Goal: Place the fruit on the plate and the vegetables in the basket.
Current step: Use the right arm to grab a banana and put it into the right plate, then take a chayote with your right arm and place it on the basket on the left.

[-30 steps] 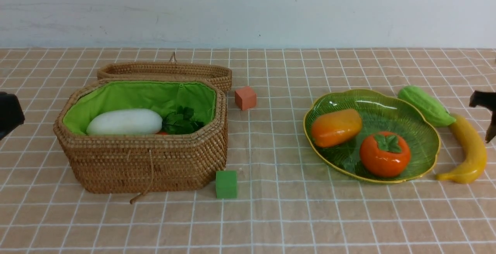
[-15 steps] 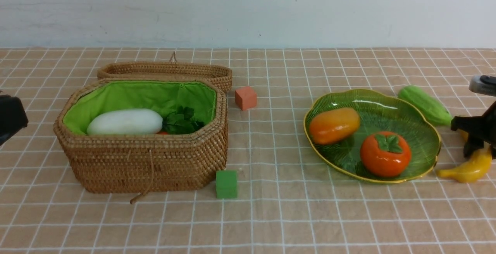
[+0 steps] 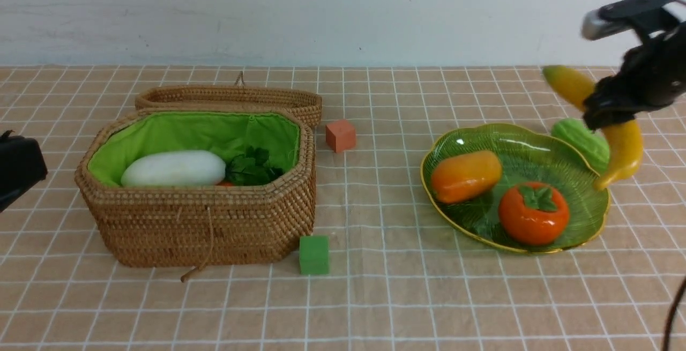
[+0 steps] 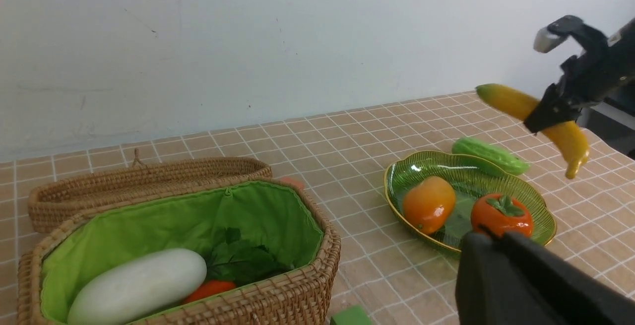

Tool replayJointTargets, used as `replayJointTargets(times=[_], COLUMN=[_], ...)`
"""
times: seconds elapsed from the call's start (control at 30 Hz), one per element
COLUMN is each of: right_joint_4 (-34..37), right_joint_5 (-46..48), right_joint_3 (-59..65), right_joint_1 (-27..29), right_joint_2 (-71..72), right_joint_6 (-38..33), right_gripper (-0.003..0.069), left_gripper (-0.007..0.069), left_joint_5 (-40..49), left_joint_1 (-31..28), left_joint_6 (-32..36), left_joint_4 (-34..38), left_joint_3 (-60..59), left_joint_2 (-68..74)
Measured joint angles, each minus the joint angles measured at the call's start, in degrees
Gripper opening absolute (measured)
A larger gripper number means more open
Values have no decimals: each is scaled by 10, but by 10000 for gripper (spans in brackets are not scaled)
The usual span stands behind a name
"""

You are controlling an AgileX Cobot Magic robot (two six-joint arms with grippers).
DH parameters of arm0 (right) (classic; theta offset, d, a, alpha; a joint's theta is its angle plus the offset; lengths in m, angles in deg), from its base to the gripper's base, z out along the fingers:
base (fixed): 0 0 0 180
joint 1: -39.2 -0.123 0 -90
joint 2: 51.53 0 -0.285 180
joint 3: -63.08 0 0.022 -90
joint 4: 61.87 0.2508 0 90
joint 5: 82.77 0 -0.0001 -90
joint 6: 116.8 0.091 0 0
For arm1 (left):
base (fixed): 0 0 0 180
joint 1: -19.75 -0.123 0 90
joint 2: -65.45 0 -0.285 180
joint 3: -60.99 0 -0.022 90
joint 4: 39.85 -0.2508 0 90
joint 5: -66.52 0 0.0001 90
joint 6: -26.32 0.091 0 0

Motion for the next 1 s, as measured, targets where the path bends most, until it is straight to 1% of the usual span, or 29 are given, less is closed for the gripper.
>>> replayJointTargets(times=[0.07, 0.17, 0.23, 0.27, 0.3, 0.33, 0.37, 0.4, 0.43, 0.47, 0.5, 0.53, 0.63, 0.7, 0.77, 0.83, 1.0], right_joint_4=[5, -10, -21, -27, -30, -30, -31, -31, -31, -32, -32, -33, -34, -36, -38, -35, -2], right_joint_5=[-22, -46, -48, -48, -47, -45, -43, -43, -37, -32, -32, -30, -57, -85, -92, -92, -87], right_joint_3=[1, 1, 1, 2, 2, 2, 2, 2, 2, 2, 2, 2, 1, -3, -13, -30, -101], right_joint_1=[-11, -19, -21, -21, -21, -21, -21, -21, -21, -21, -21, -19, 0, 27, 45, 54, 54], right_joint_2=[-29, -58, -63, -66, -65, -63, -58, -57, -47, -33, -33, -18, 5, 3, -17, -45, -131], right_joint_6=[-51, -82, -85, -88, -90, -90, -90, -90, -90, -82, -80, -62, 14, 64, 80, 81, 80], right_gripper=[311, 311, 321, 349, 403, 431, 487, 496, 556, 594, 599, 622, 613, 567, 535, 519, 522], left_gripper=[17, 17, 17, 17, 17, 17, 17, 17, 17, 17, 17, 17, 17, 17, 17, 17, 18], left_joint_5=[1, 2, 2, 2, 2, 2, 2, 2, 2, 2, 2, 2, -5, -11, -12, -13, -13], left_joint_1=[0, 0, 0, 0, 0, 0, 0, 0, 0, 0, 0, 0, 0, 0, 0, 0, 0], left_joint_6=[0, 0, 0, 0, 0, 0, 0, 0, 0, 0, 0, 0, 0, 0, 0, 0, 0], left_joint_4=[0, 0, 0, 0, 0, 0, 0, 0, 0, 1, 1, 6, 14, 15, 15, 15, 15], left_joint_3=[0, 0, 0, 0, 0, 0, 0, 0, 0, 0, 0, 0, 0, 0, 0, 0, 0], left_joint_2=[0, 0, 0, 0, 0, 0, 0, 0, 0, 0, 0, 0, 0, 0, 0, 0, 0])
